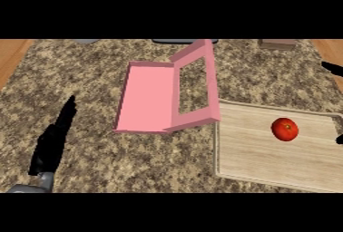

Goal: Pick the tomato from the tray and place it in the cardboard box

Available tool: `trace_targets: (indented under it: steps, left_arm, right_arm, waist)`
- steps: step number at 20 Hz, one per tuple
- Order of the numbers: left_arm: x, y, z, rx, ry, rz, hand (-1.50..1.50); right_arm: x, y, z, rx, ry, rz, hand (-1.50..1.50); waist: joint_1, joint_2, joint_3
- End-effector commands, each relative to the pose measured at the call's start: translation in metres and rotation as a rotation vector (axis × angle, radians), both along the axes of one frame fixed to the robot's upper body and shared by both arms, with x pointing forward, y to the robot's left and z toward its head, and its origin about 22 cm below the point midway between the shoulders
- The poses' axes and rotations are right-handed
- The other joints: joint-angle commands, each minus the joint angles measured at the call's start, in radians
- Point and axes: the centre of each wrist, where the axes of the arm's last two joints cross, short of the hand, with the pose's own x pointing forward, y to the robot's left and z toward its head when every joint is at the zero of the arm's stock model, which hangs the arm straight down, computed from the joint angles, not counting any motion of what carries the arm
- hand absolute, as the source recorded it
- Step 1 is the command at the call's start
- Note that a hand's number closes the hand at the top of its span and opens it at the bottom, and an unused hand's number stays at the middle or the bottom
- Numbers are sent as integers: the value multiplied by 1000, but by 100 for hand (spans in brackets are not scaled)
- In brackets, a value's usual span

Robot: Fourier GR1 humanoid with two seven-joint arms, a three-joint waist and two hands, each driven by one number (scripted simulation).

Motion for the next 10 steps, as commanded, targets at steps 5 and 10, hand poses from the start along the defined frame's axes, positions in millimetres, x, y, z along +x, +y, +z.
trace_targets:
  steps: [5,10]
  left_arm:
    - [-8,7,1,-2,1,0,0]
    - [-2,5,14,0,-11,1,0]
  right_arm:
    - [2,39,-7,-229,255,96,-150]
    - [9,65,-4,-276,264,37,-150]
  waist:
    - [-6,-1,1]
    - [-8,-2,2]
